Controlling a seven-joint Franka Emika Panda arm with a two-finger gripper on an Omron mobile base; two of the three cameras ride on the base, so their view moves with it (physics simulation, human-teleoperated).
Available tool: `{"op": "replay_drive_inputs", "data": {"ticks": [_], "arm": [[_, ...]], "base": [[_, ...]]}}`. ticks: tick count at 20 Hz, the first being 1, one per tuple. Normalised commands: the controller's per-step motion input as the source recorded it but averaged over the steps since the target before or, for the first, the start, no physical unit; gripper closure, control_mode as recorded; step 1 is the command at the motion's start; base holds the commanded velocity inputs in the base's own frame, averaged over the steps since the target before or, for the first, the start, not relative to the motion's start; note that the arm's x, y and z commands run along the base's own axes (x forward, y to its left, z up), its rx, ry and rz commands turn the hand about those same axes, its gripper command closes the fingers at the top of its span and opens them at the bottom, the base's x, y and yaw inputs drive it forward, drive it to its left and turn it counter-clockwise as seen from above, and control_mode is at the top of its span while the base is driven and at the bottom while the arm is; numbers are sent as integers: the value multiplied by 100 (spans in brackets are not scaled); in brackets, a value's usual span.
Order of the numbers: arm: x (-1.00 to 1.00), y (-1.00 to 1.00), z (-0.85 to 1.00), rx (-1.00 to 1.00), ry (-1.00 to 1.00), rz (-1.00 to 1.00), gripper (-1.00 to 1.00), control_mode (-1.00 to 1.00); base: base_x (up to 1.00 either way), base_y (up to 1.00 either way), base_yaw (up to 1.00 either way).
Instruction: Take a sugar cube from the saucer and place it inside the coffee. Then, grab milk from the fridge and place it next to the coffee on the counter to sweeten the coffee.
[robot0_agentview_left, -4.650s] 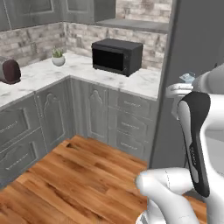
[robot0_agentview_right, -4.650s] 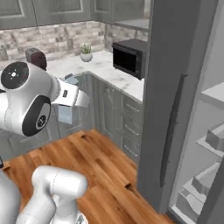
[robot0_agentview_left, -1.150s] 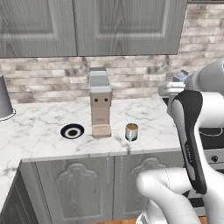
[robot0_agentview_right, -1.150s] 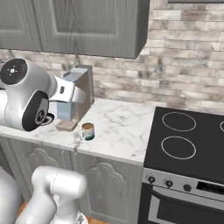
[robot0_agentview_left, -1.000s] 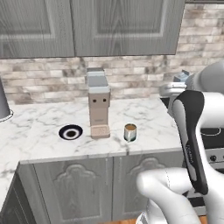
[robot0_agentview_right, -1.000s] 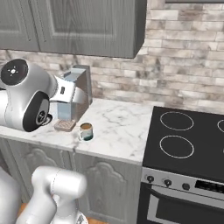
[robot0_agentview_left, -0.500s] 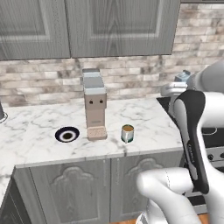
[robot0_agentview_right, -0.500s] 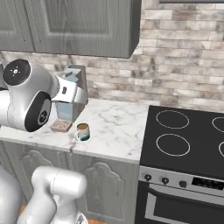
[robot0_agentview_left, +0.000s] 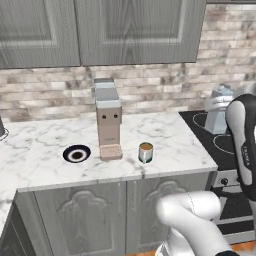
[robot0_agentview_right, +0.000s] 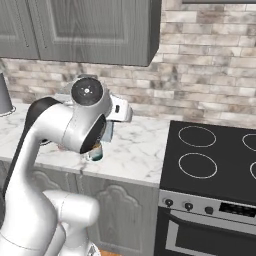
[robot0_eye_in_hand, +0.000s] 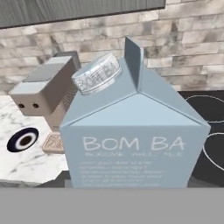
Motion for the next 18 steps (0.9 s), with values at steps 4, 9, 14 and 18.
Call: {"op": "replay_drive_inputs", "data": {"ticks": [4,9,14,18], "arm": [[76,-10,-58,5,1,30,100,-100],[89,11,-67,10,8,26,100,-100],[64,6,-59,9,3,29,100,-100],[51,5,-45,2,1,32,100,-100]], "base": [[0,0,0],[0,0,0],[0,0,0],[0,0,0]]}}
